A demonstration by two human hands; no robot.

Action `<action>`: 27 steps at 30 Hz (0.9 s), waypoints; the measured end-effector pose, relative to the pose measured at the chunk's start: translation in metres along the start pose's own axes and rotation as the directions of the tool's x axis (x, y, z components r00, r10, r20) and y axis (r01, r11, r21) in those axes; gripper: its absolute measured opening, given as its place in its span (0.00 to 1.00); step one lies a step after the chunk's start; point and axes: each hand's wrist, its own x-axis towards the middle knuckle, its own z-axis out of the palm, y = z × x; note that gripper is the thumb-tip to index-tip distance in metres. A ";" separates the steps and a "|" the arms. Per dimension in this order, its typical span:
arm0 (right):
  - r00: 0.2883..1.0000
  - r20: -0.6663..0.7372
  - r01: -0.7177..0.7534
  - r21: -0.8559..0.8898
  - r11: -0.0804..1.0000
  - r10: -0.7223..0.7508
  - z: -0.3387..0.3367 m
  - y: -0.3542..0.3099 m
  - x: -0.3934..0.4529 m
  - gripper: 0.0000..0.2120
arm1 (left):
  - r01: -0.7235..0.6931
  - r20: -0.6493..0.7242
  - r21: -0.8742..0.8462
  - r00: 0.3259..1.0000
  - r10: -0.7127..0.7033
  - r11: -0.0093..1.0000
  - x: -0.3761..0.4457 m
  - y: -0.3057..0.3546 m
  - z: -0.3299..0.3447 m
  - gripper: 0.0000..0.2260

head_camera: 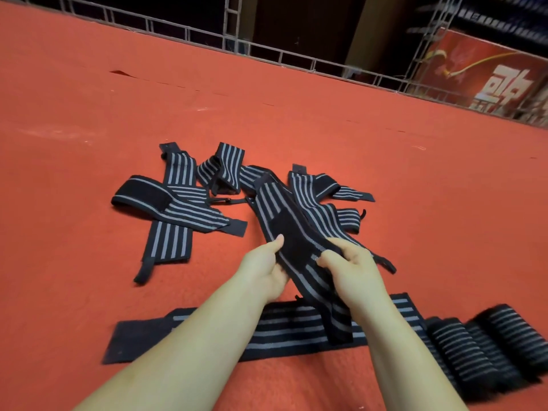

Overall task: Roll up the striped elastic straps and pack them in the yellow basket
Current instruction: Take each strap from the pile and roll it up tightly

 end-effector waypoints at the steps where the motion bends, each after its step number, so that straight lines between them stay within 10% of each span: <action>1: 1.000 -0.024 -0.015 0.024 1.000 0.015 -0.001 -0.001 0.000 0.14 | -0.011 0.000 0.003 1.000 0.011 1.000 0.000 -0.001 0.000 0.12; 16: 0.956 0.087 -0.256 -0.209 0.944 0.279 0.021 -0.026 0.055 0.17 | -0.324 0.045 0.504 0.936 0.350 0.801 -0.021 -0.003 -0.021 0.03; 21: 0.985 0.025 -0.158 -0.284 0.946 0.172 0.032 -0.017 0.071 0.05 | -0.511 0.370 0.713 0.856 0.361 0.481 -0.042 -0.031 -0.021 0.06; 27: 0.997 0.022 0.073 -0.233 0.970 -0.070 0.016 -0.023 0.046 0.05 | -0.188 0.361 0.420 0.932 0.027 0.888 -0.055 -0.026 -0.028 0.12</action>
